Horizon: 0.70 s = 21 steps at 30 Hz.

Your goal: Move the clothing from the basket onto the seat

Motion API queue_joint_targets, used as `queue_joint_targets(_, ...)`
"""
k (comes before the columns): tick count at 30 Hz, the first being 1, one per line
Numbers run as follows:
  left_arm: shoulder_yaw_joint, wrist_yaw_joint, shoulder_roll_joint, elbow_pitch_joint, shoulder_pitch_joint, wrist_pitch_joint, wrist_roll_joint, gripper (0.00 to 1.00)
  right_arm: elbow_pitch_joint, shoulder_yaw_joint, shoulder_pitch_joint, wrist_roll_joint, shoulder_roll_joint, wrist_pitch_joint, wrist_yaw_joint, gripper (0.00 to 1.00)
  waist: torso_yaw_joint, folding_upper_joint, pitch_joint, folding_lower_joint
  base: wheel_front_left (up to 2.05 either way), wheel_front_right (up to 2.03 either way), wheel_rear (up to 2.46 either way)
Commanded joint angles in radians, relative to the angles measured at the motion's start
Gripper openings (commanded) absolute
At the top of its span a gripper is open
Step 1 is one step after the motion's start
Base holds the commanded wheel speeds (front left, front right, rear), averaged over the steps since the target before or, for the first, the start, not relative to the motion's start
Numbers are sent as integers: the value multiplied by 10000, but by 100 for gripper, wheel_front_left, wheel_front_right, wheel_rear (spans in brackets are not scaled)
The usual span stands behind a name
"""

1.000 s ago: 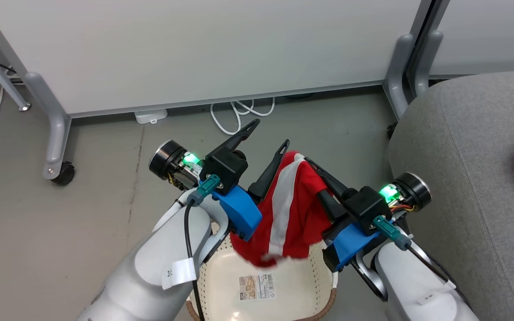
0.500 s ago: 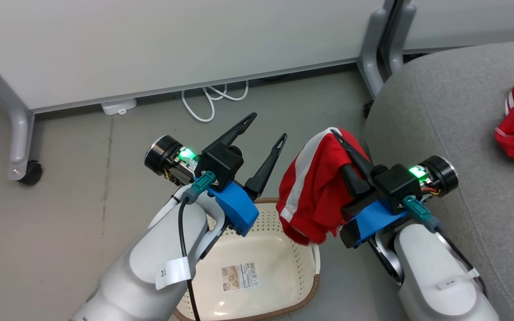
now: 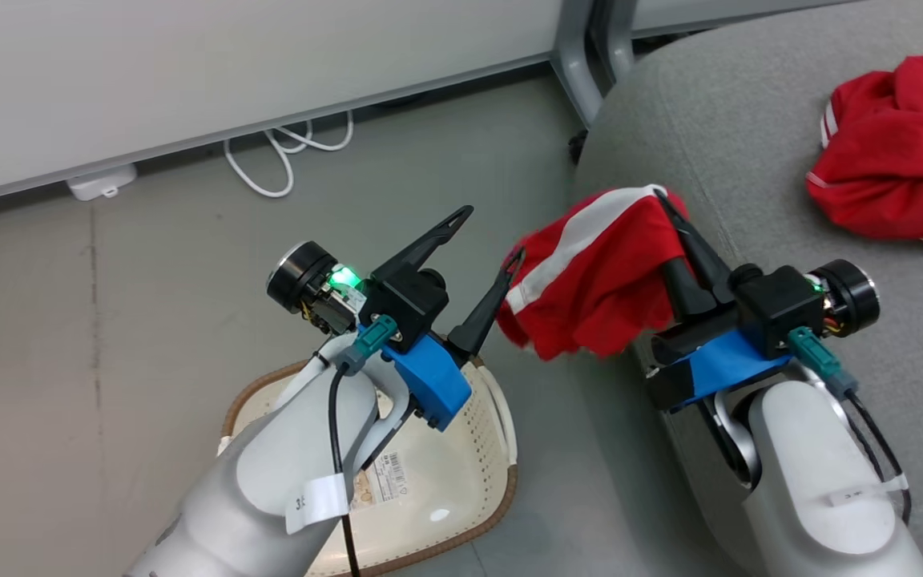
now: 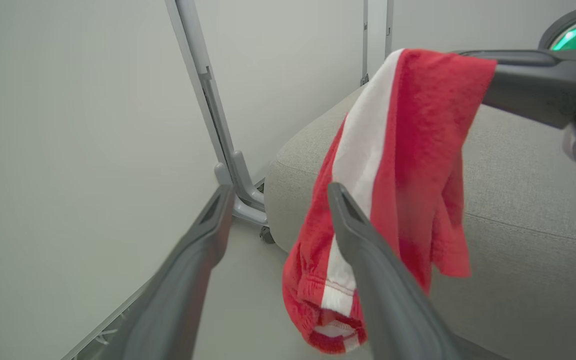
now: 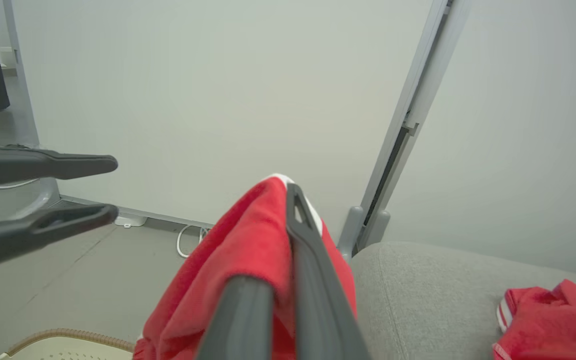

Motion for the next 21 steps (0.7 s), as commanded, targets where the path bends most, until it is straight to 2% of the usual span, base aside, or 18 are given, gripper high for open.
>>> queue_joint_targets(1, -17, -9, 69, -59, -84, -51, 42, 100, -99, -79, -32, -1, 9, -3, 1, 0, -232, 0, 176, -1, 0, 0, 0)
queue_joint_targets(21, -1141, -18, 239, -108, -298, -49, -152, 100, -710, -1734, 500, 109, 7, -3, 1, 0, -1555, 0, 801, -1, 0, 0, 0)
